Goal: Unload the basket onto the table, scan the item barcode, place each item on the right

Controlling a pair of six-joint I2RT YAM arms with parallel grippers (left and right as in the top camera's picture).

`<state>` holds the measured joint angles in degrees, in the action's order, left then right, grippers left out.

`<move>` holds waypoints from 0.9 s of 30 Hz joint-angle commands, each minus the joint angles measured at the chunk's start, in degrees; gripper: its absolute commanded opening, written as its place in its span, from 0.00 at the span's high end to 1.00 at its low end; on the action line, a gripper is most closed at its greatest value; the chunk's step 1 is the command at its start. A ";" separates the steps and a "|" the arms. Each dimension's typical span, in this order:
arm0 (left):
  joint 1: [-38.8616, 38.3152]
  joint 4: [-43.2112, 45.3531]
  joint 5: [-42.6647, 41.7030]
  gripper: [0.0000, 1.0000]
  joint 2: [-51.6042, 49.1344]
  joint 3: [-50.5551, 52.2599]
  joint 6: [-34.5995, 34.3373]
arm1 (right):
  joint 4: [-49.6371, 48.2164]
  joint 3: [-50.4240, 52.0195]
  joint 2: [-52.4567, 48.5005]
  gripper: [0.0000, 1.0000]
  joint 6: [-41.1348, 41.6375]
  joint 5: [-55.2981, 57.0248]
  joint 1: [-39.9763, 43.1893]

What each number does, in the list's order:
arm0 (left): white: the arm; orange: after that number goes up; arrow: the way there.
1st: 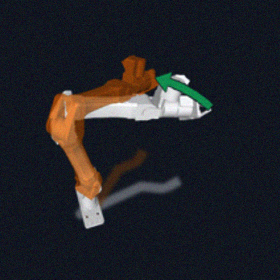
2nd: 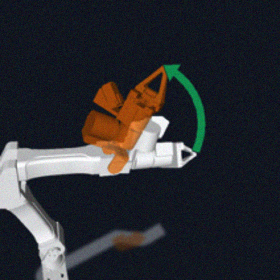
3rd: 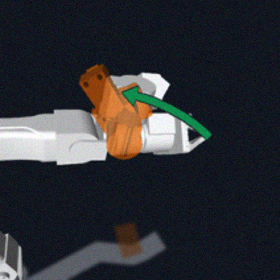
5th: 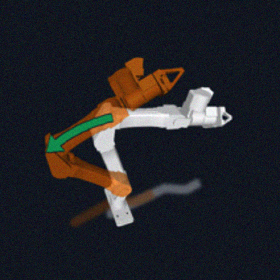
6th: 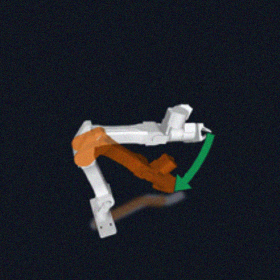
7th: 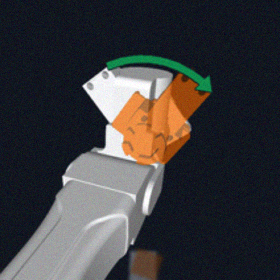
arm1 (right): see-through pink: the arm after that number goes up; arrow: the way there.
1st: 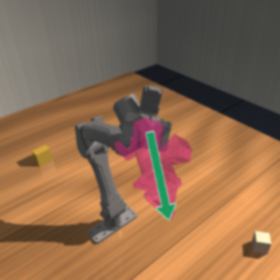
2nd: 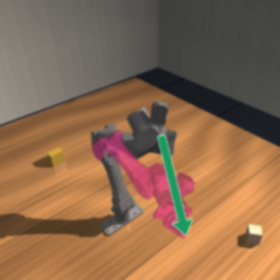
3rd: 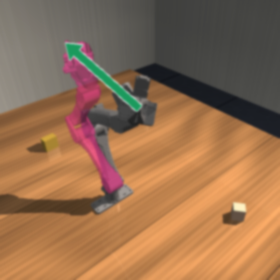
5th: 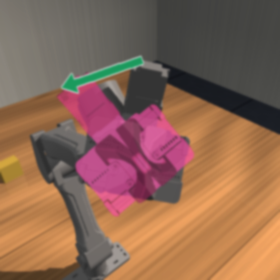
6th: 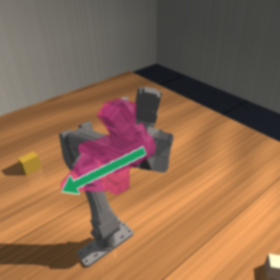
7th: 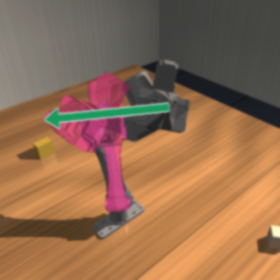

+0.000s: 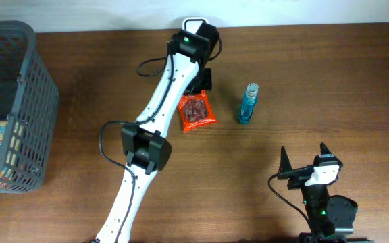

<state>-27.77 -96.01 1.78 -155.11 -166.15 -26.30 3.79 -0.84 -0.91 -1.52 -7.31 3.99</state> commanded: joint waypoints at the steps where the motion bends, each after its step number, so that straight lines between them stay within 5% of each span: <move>1: -0.28 -0.72 -7.93 1.00 1.86 1.77 5.49 | 0.07 0.52 0.37 0.02 0.24 0.48 0.17; 11: -1.42 2.89 -3.63 1.00 1.86 18.56 5.38 | 0.07 0.52 0.39 0.02 0.26 0.48 0.17; 16: -0.66 1.27 4.59 1.00 2.27 18.60 5.42 | 0.07 0.52 0.39 0.02 0.24 0.48 0.17; 27: 1.42 3.19 0.72 1.00 5.33 16.96 5.27 | 0.07 0.52 0.39 0.02 0.26 0.48 0.17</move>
<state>-26.22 -94.28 4.51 -152.88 -148.35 -21.80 3.79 -0.84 -0.91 -1.52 -7.31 3.99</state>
